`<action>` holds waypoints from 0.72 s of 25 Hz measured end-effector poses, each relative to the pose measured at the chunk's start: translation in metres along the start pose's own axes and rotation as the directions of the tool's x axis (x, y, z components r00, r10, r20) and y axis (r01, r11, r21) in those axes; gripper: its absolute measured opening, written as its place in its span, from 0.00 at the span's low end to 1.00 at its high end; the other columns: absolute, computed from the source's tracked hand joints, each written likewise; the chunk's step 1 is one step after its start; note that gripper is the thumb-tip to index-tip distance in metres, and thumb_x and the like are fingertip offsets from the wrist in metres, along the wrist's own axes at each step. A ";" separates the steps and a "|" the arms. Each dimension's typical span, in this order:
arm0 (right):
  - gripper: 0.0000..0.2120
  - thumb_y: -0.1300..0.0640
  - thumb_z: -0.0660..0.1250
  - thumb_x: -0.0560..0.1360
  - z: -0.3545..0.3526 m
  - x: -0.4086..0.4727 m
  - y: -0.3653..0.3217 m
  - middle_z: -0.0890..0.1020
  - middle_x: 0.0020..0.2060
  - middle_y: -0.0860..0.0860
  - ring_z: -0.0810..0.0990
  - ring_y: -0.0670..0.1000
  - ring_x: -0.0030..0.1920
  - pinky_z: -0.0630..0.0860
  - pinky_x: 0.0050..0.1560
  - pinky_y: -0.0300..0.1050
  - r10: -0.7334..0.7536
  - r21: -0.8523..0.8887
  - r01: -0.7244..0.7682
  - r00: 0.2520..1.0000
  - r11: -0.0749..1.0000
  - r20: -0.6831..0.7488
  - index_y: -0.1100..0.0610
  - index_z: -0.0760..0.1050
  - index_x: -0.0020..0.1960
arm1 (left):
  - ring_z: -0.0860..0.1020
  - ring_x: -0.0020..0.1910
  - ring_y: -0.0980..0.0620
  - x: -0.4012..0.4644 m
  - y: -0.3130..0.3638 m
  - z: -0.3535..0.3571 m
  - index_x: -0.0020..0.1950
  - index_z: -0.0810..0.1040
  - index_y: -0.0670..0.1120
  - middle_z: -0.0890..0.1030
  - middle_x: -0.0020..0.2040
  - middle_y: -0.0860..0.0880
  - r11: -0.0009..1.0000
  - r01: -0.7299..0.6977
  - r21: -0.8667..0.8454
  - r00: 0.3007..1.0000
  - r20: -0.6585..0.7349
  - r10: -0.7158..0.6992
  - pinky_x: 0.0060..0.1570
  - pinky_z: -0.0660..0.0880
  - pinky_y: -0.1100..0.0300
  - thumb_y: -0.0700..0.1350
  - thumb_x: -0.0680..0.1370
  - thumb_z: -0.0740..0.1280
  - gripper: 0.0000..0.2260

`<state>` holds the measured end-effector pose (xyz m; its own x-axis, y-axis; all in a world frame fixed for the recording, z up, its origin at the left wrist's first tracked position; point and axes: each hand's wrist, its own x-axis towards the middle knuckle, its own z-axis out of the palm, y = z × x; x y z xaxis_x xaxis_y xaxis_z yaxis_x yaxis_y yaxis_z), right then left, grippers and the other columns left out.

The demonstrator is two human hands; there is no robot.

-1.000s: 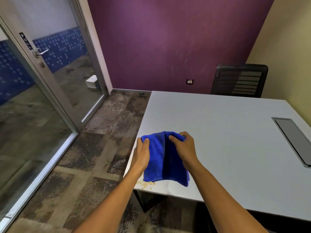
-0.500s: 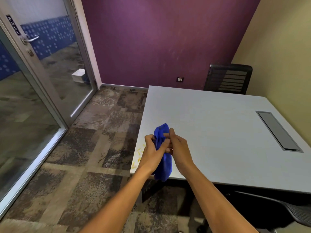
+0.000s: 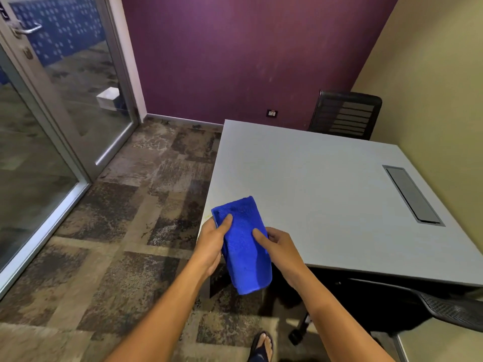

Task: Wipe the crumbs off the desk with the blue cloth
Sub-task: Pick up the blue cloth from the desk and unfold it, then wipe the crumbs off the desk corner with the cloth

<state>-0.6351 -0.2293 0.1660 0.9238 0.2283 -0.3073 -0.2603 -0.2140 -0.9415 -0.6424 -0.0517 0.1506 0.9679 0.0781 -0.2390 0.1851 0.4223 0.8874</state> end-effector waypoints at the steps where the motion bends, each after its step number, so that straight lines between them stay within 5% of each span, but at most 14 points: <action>1: 0.14 0.44 0.70 0.79 -0.001 0.003 0.004 0.88 0.51 0.48 0.87 0.51 0.52 0.82 0.53 0.48 -0.005 0.016 0.005 1.000 1.000 0.010 0.53 0.84 0.56 | 0.83 0.56 0.45 0.002 -0.003 -0.002 0.61 0.80 0.44 0.85 0.57 0.44 1.000 0.010 -0.011 1.000 -0.010 -0.010 0.52 0.82 0.52 0.49 0.78 0.69 0.14; 7: 0.12 0.45 0.72 0.78 -0.014 0.047 0.019 0.88 0.49 0.49 0.88 0.54 0.50 0.84 0.56 0.58 0.041 0.074 -0.039 0.999 0.996 -0.016 0.53 0.84 0.53 | 0.82 0.60 0.46 0.012 -0.040 -0.001 0.65 0.77 0.44 0.84 0.60 0.45 0.978 0.191 0.089 0.982 -0.020 -0.190 0.63 0.76 0.44 0.49 0.71 0.75 0.24; 12: 0.13 0.42 0.71 0.78 -0.048 0.091 0.047 0.88 0.51 0.48 0.88 0.49 0.49 0.84 0.46 0.46 0.079 0.096 -0.084 0.995 0.992 0.057 0.49 0.84 0.55 | 0.81 0.60 0.47 0.036 -0.053 0.029 0.67 0.74 0.49 0.82 0.63 0.47 0.955 0.109 0.274 0.986 -0.151 -0.070 0.61 0.78 0.44 0.46 0.79 0.69 0.17; 14: 0.15 0.46 0.65 0.82 -0.068 0.112 0.062 0.86 0.57 0.51 0.87 0.51 0.51 0.82 0.48 0.45 0.120 -0.010 -0.120 0.992 0.993 0.026 0.51 0.79 0.64 | 0.81 0.59 0.47 0.048 -0.057 0.038 0.69 0.73 0.49 0.80 0.63 0.48 0.909 0.134 0.395 0.977 -0.208 -0.054 0.60 0.78 0.44 0.46 0.81 0.66 0.16; 18: 0.22 0.52 0.59 0.85 -0.111 0.152 0.100 0.77 0.71 0.57 0.78 0.56 0.67 0.74 0.68 0.51 0.103 -0.433 -0.121 0.993 0.893 -0.064 0.55 0.67 0.77 | 0.80 0.60 0.46 0.067 -0.068 0.040 0.71 0.71 0.48 0.80 0.64 0.48 0.880 0.180 0.440 0.960 -0.274 -0.060 0.60 0.78 0.44 0.45 0.82 0.64 0.17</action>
<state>-0.4896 -0.3210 0.0406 0.9082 0.1435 -0.3931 -0.2224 -0.6302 -0.7439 -0.5831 -0.1111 0.0893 0.8715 0.2968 -0.3905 0.4122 -0.0119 0.9110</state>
